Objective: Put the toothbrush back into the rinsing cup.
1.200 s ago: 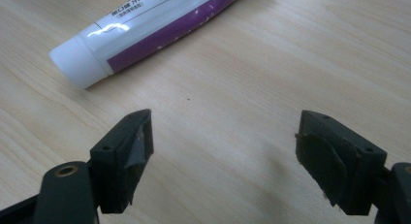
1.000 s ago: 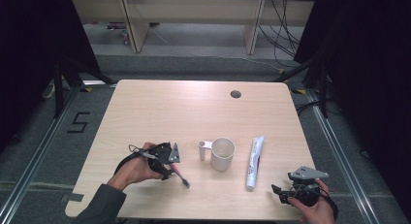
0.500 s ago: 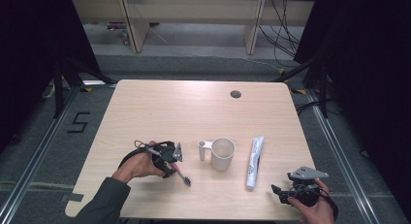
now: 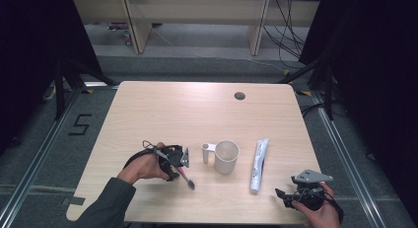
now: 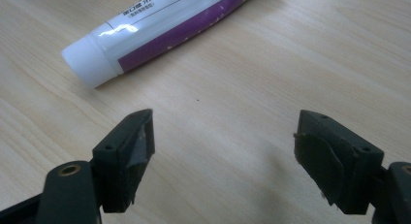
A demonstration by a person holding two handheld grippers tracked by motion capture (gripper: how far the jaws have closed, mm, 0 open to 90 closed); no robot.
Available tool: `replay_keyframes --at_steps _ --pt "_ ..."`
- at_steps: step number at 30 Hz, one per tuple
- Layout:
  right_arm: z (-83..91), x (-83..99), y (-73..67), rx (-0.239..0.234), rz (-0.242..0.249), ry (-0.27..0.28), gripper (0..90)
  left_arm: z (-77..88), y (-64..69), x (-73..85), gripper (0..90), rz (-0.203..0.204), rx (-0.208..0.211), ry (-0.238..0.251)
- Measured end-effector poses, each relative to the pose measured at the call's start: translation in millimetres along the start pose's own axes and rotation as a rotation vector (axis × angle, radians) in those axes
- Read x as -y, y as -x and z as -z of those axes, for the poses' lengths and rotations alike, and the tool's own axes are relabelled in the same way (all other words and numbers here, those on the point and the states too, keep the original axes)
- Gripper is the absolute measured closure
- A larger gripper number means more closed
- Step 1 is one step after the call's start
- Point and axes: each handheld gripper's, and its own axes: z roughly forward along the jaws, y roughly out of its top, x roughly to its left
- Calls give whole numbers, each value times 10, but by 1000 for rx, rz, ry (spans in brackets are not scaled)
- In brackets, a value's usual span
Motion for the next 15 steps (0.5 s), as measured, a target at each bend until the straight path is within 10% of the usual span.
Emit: replay_keyframes --at_steps 15 --pt "-2 1 -3 -2 0 -9 232 -48 -99 -126 451 -51 17 11"
